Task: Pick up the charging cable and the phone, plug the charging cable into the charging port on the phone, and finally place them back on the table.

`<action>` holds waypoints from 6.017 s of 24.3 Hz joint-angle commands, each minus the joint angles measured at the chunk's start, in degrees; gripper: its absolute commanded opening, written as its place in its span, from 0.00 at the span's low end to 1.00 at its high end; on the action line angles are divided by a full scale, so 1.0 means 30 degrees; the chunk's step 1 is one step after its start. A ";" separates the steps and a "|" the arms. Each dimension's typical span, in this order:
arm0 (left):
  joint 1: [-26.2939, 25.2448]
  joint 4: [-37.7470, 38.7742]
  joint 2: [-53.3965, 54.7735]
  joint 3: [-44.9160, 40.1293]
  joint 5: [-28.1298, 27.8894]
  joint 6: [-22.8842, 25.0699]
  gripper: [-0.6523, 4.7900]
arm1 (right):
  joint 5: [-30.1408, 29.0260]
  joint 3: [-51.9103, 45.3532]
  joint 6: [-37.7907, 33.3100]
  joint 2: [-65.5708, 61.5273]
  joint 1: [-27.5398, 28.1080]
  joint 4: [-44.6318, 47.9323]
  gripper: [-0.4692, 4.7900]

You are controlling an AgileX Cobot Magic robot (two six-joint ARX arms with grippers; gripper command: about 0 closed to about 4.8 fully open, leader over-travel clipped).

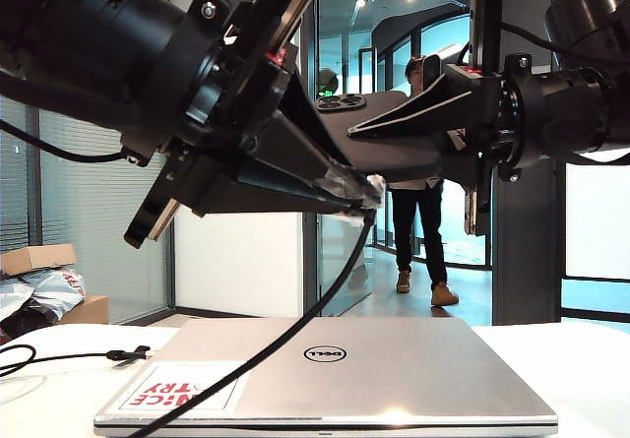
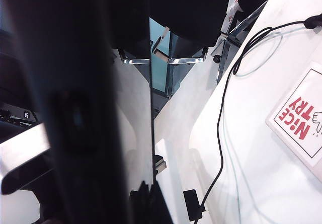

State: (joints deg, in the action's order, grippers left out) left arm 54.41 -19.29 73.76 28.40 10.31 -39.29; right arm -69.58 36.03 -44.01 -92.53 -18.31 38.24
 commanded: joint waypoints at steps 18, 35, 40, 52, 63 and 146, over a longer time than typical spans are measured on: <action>-0.0168 -0.2200 -0.0109 0.0146 -0.0925 0.0087 0.11 | -0.0233 -0.0044 -0.0903 0.0095 -0.0182 -0.0794 0.09; -0.0131 -0.2710 -0.0117 0.0146 -0.0925 0.0109 0.21 | 0.2477 -0.0044 -0.0903 0.0102 -0.0051 0.0313 0.09; -0.0131 -0.2514 -0.0466 0.0153 -0.0925 0.0262 0.29 | 0.3665 -0.0044 -0.0903 0.0117 0.1457 0.0262 0.08; -0.4131 0.4138 -0.7176 0.0328 -0.0933 0.4350 0.11 | 0.4488 0.0000 0.2455 0.0743 0.7453 -0.7031 0.08; -0.9471 0.8582 -0.7854 0.2222 -0.0933 0.8969 0.11 | 1.2655 0.7978 1.6568 -0.1202 0.8378 -2.8268 0.08; -0.9734 0.2280 -1.5183 -0.5370 -0.0933 1.0681 0.11 | 1.7165 0.1333 1.6662 1.3508 0.8284 -2.3198 0.09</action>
State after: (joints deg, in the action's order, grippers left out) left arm 26.09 -11.42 30.30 12.23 7.35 -7.44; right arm -17.98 39.70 5.87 -52.16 6.61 -32.21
